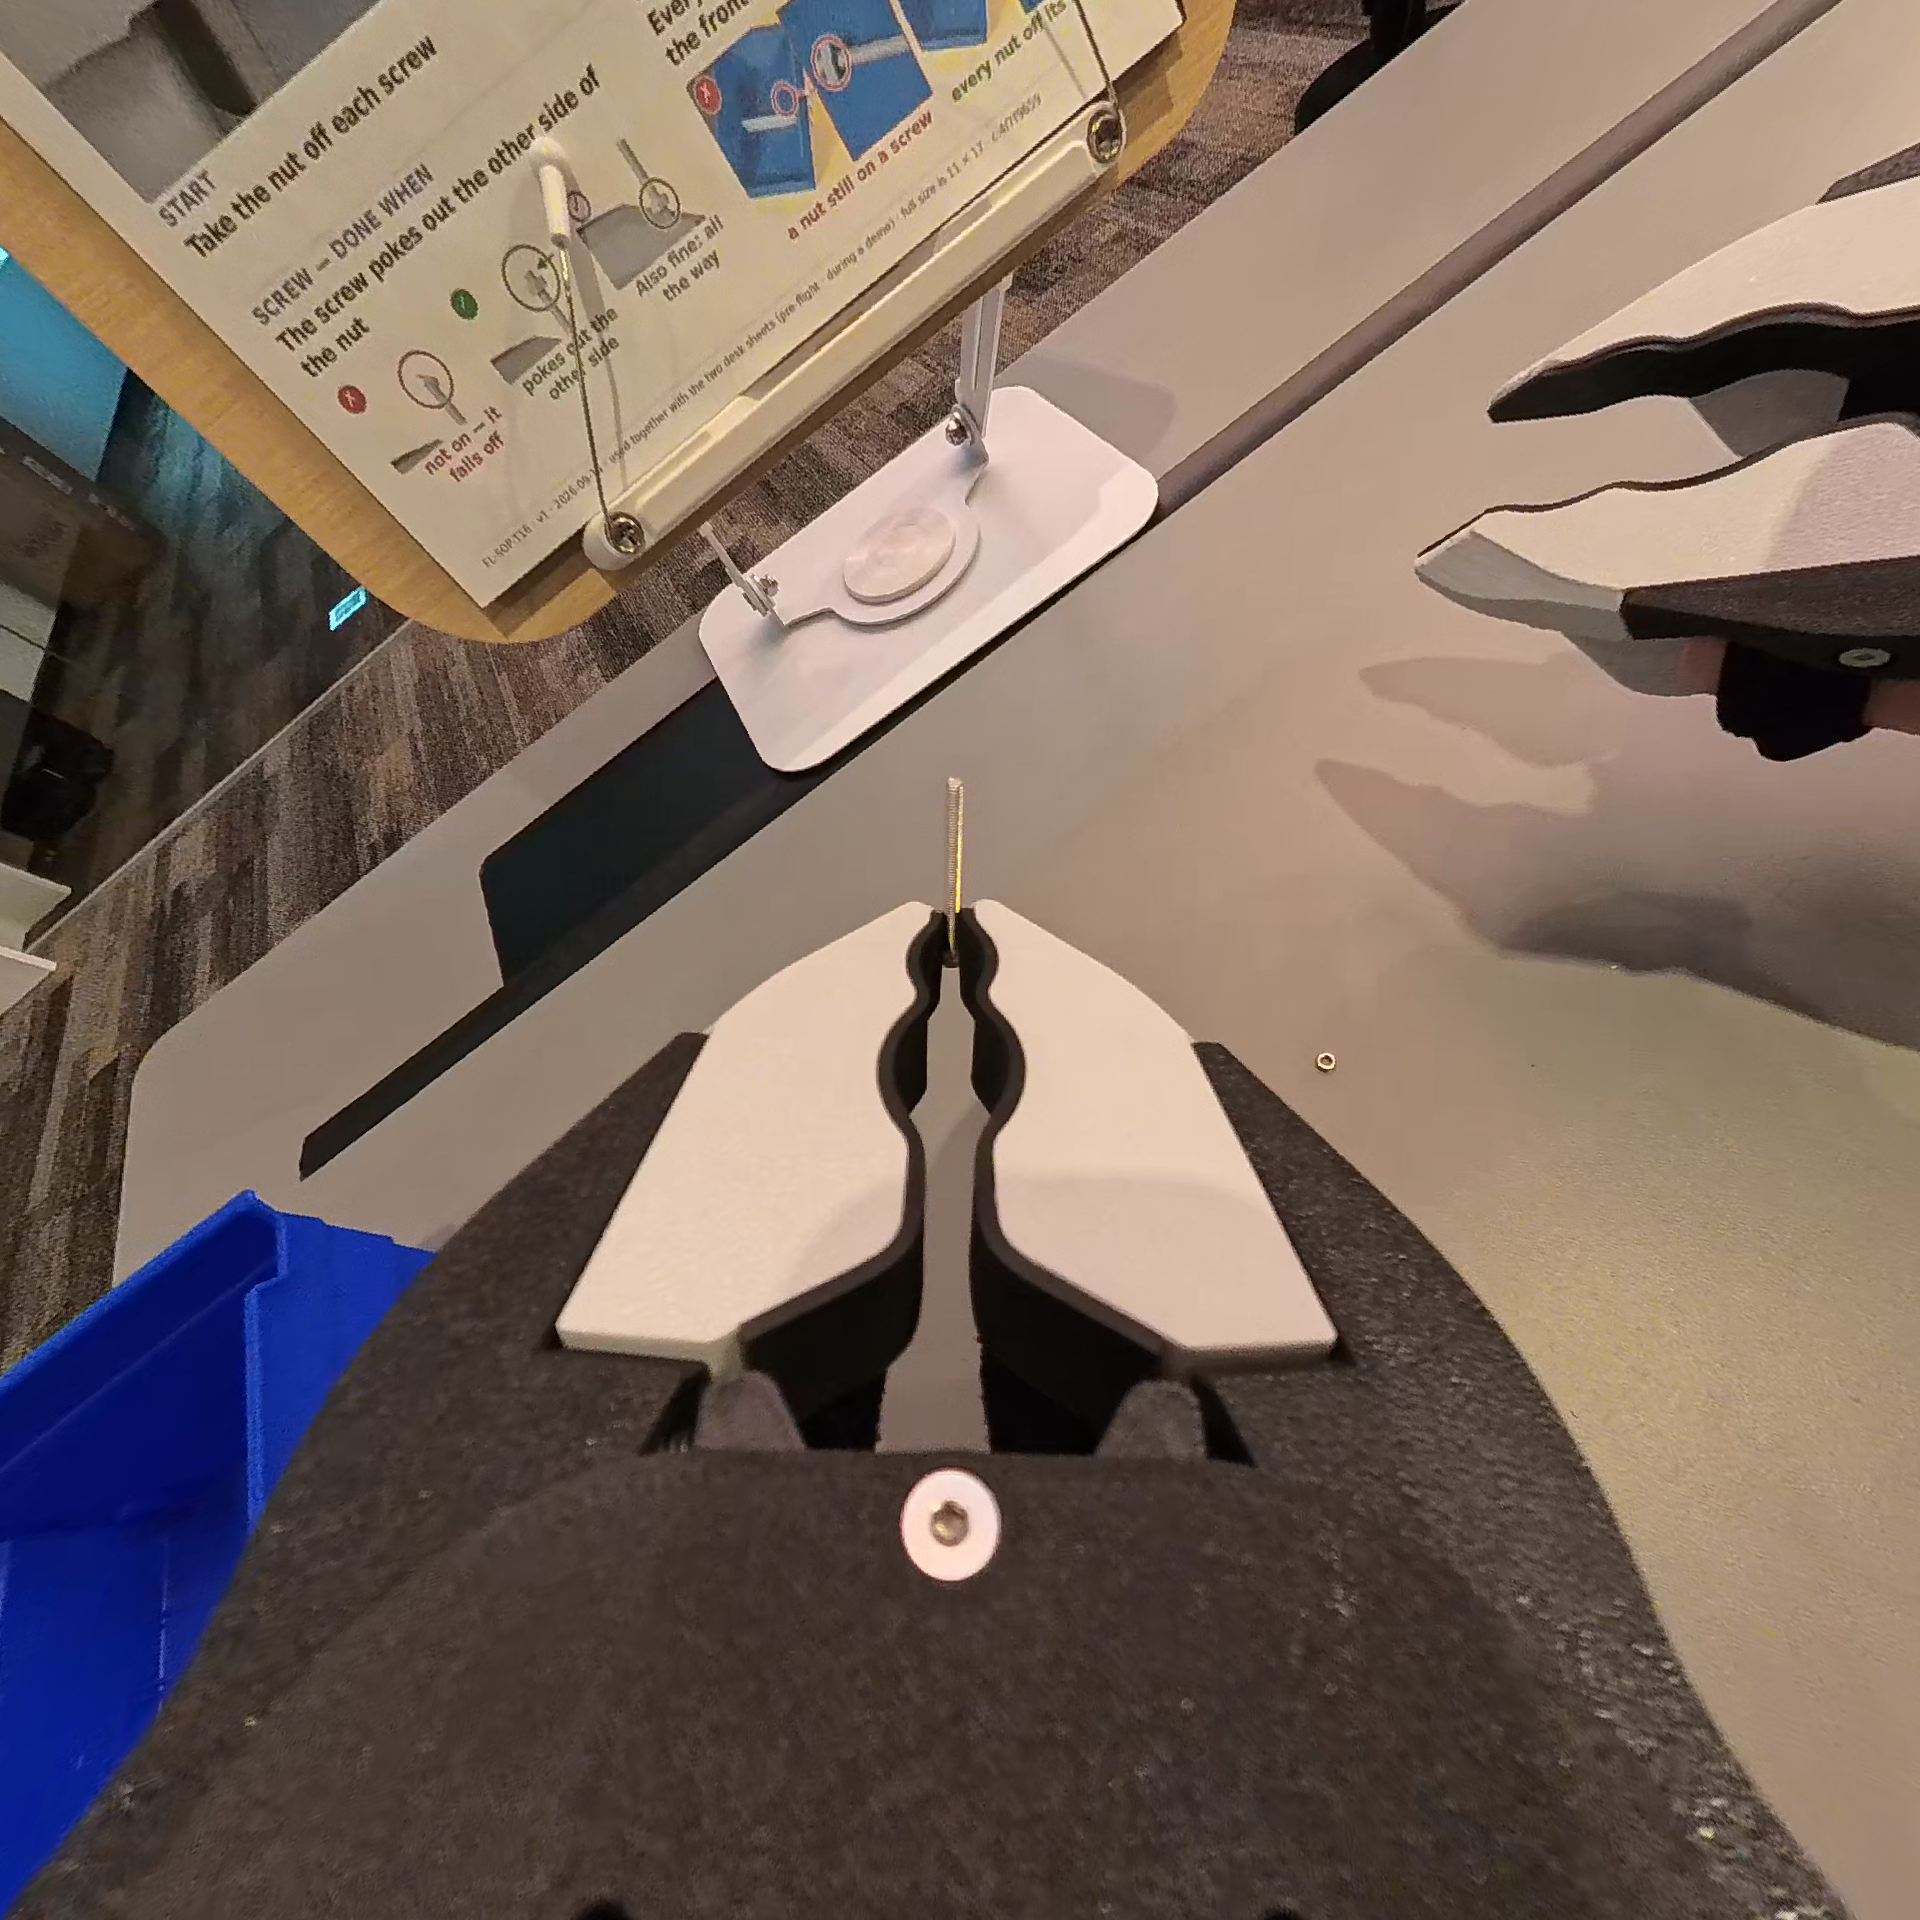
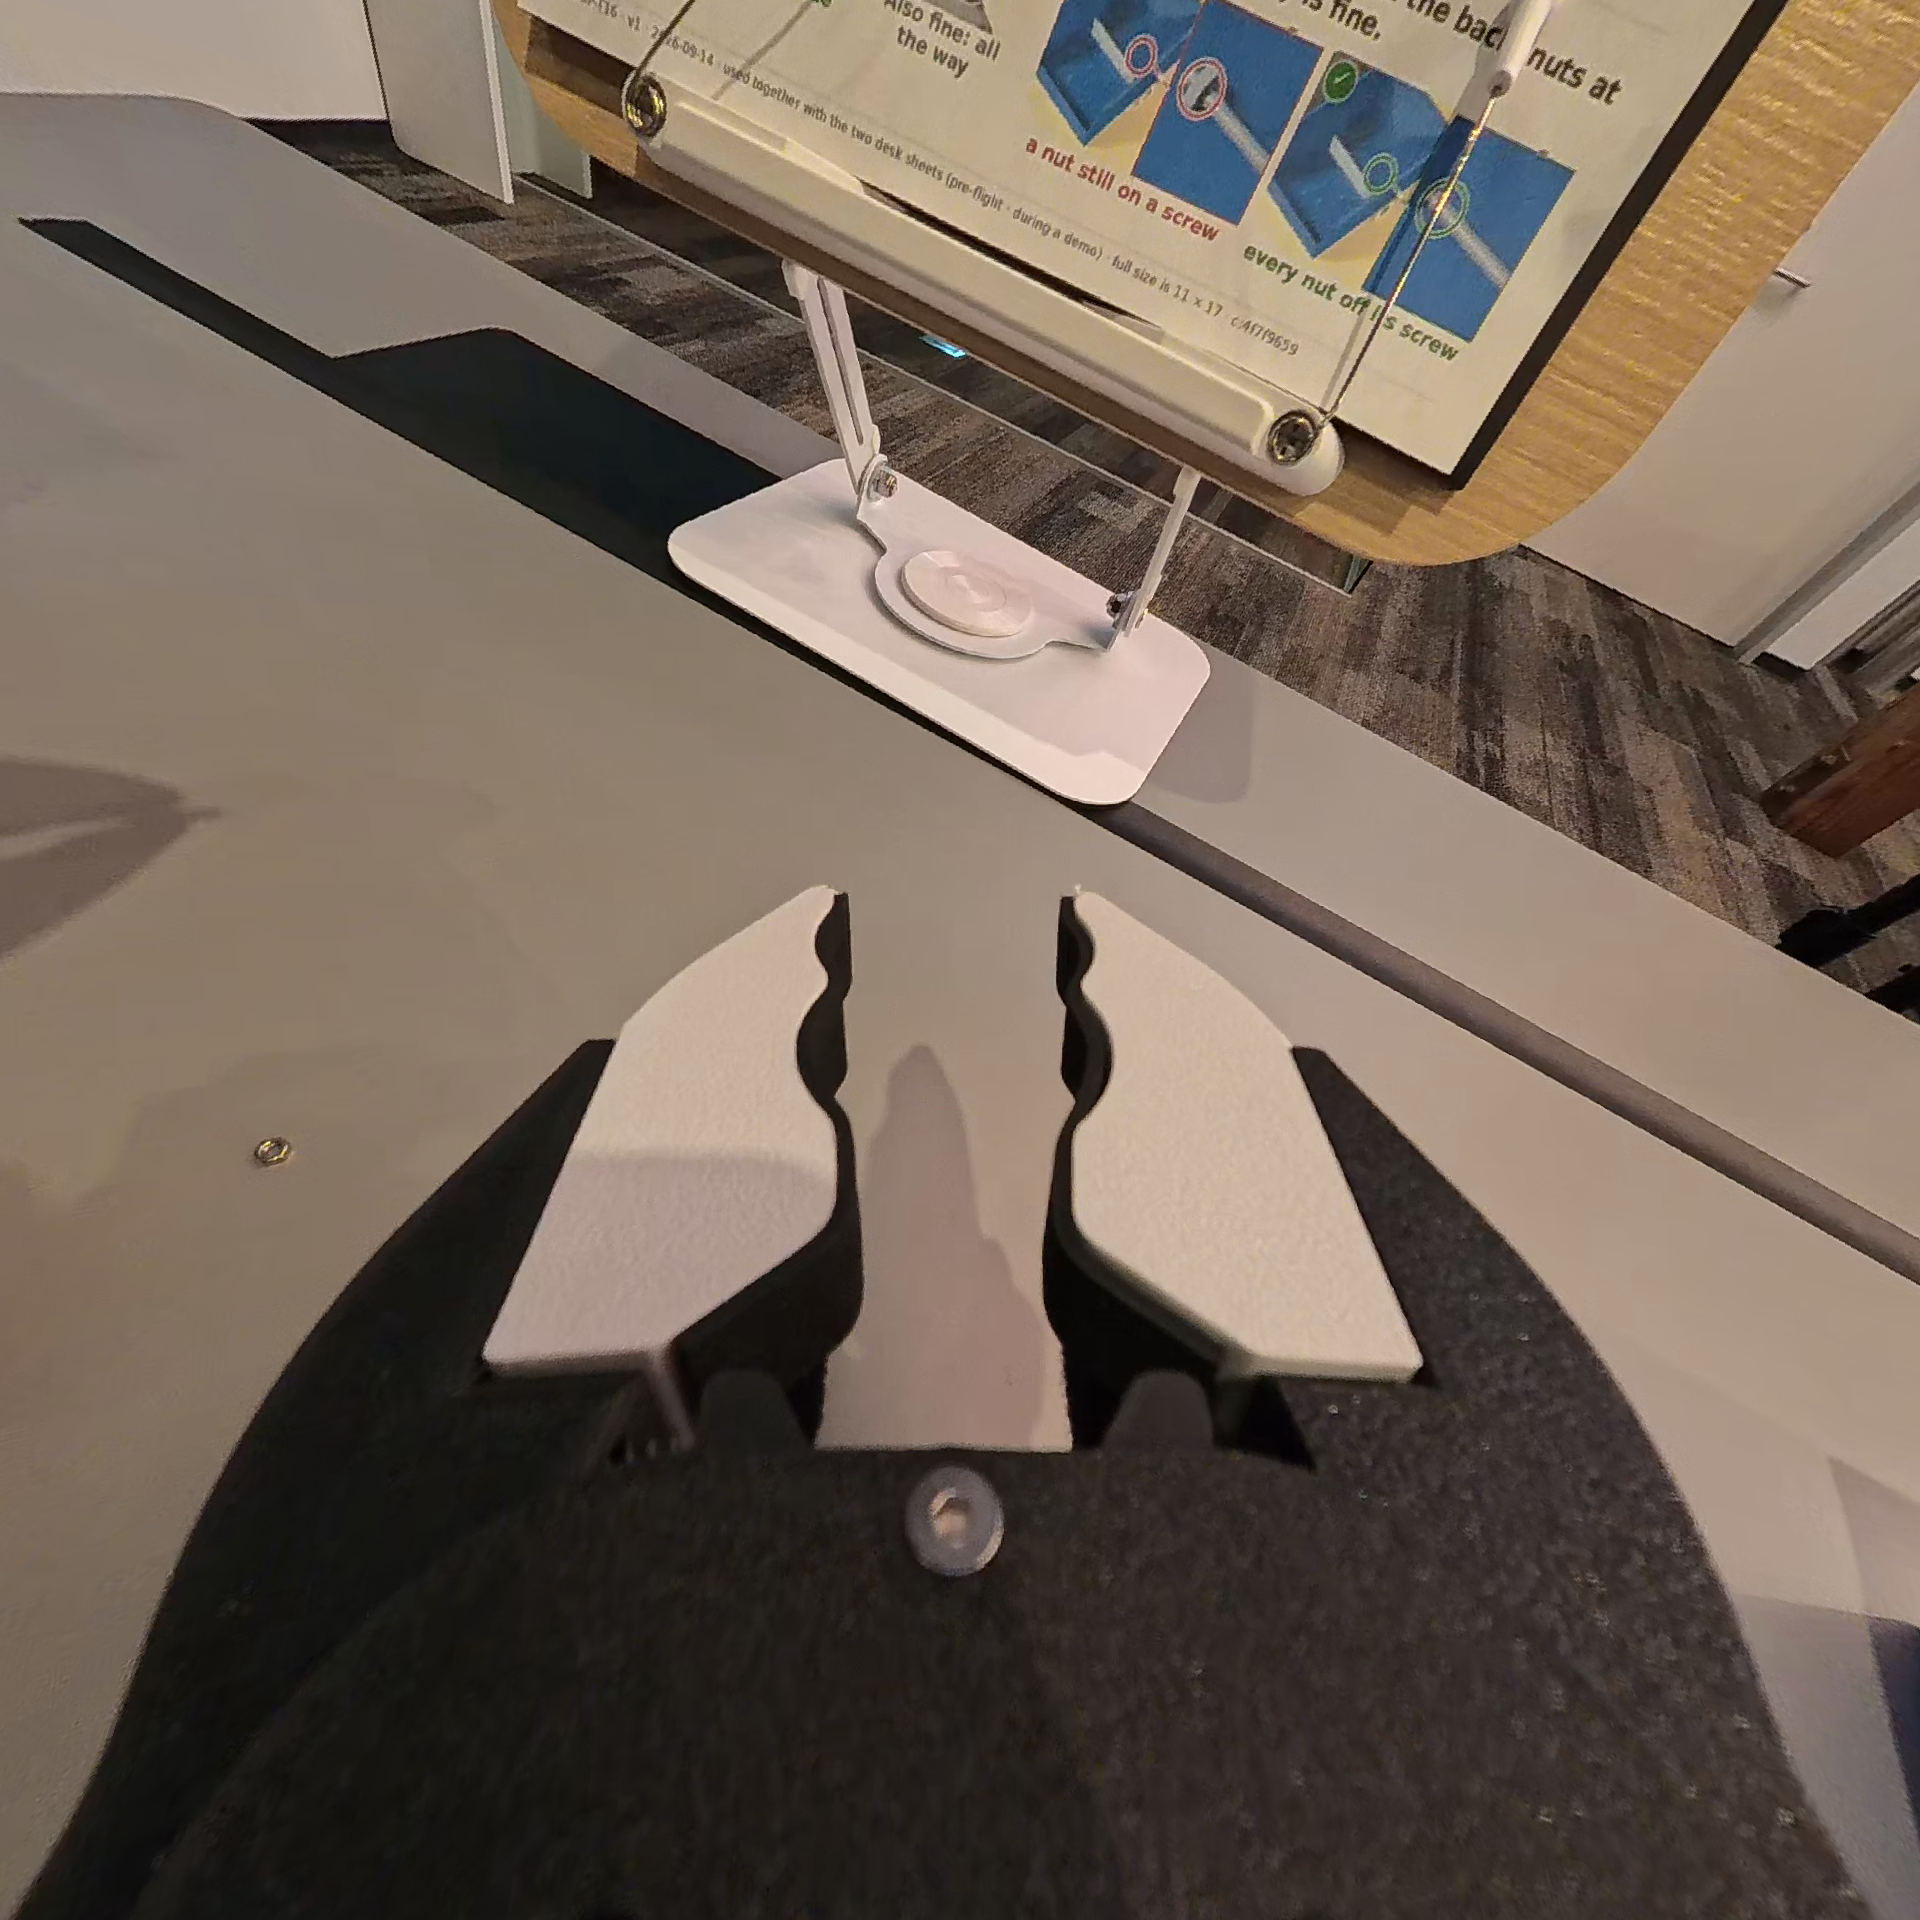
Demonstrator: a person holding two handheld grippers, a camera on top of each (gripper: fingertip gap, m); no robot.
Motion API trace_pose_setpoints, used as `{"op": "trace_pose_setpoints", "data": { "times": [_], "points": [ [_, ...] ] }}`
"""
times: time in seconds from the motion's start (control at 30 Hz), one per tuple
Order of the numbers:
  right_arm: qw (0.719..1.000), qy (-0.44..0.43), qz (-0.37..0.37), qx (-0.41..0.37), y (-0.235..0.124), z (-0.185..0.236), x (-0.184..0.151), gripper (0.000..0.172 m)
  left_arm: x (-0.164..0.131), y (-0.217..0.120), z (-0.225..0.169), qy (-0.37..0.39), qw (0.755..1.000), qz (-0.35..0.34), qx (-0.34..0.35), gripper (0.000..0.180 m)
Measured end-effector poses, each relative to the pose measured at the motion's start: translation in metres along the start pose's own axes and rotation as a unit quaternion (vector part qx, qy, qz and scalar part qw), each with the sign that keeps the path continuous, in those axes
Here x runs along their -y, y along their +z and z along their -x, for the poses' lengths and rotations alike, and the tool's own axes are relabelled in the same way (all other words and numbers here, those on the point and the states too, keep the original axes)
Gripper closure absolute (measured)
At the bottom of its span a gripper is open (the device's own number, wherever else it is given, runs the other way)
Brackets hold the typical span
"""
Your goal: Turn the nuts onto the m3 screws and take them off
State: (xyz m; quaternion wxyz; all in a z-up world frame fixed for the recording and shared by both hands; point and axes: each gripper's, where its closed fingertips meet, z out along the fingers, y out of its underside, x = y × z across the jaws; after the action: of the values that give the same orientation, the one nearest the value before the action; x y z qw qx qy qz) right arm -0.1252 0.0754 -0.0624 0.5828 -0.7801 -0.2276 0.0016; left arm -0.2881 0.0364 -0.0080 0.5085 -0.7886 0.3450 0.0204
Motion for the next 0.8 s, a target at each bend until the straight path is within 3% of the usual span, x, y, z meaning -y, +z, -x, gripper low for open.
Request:
{"op": "trace_pose_setpoints", "data": {
  "times": [0.63,0.7,0.8],
  "points": [
    [1.0,-0.002,0.002,0.004,0.0,0.001,-0.001,0.134,-0.001,0.0,0.007,0.001,1.0,-0.003,0.01,0.178],
    [0.998,0.0,-0.014,0.054,0.001,0.017,0.004,0.134,0.001,0.001,0.011,-0.009,1.0,-0.008,0.006,0.178],
    [0.972,0.004,-0.026,0.235,-0.005,0.071,0.004,0.141,0.018,0.002,0.017,-0.016,0.999,-0.037,-0.014,0.178]
  ]
}}
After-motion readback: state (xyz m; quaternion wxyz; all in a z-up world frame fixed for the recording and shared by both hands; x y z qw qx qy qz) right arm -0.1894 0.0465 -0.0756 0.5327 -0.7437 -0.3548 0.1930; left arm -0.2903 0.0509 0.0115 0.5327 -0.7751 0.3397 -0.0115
